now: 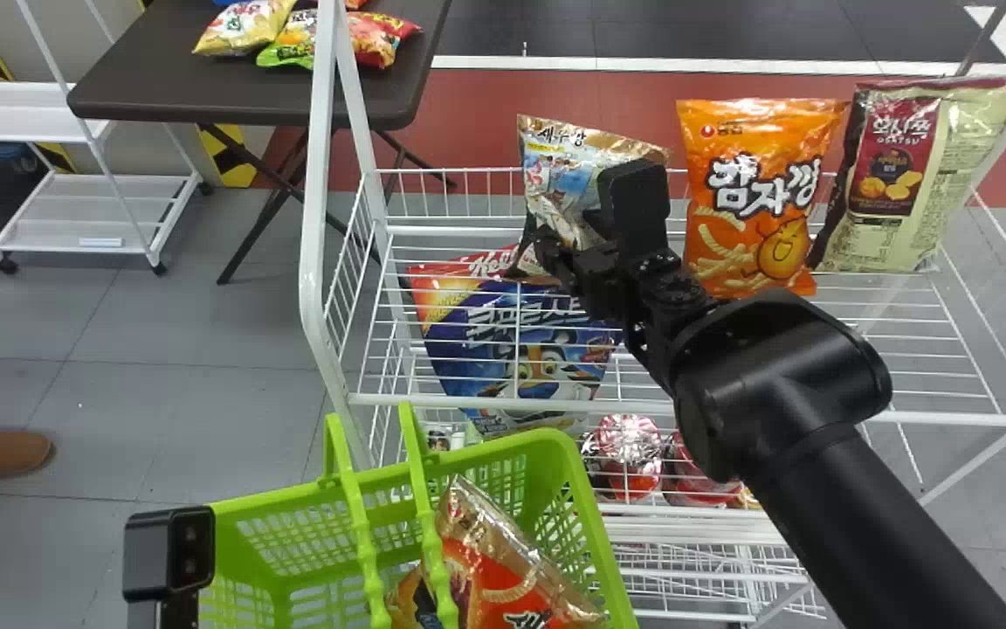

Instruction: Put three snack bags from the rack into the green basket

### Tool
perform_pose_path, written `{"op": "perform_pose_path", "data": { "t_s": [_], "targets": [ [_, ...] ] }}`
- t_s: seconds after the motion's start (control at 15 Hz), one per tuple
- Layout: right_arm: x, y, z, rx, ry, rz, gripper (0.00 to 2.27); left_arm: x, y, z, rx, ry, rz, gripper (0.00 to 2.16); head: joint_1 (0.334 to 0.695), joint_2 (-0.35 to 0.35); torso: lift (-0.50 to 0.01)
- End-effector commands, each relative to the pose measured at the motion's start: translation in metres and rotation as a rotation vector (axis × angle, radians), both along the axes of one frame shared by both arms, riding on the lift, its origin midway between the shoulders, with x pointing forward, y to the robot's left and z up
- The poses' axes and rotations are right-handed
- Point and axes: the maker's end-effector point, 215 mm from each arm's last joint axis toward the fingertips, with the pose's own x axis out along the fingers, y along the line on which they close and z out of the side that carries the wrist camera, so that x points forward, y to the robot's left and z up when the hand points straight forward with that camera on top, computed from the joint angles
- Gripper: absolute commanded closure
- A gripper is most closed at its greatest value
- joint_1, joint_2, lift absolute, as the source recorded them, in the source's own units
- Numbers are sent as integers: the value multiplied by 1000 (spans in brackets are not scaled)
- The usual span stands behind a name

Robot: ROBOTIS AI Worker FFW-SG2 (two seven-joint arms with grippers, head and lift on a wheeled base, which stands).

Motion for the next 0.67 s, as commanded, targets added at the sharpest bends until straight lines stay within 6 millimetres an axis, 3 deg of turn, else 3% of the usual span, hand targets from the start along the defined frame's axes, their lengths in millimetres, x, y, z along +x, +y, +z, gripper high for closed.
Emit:
{"op": "perform_pose_path", "data": {
  "t_s": [0.0,0.2,0.6],
  "targets": [
    [-6,1,10,13,-15,7,2250,0,2,0,-1,1,6,2148,695,35,0],
    [-18,-5,18,17,-19,16,2250,0,2,1,-8,4,8,2148,695,40,0],
    [-100,-26,59,-7,79,79,2250,3,6,-1,2,2,20,2148,695,28,0]
  ]
}}
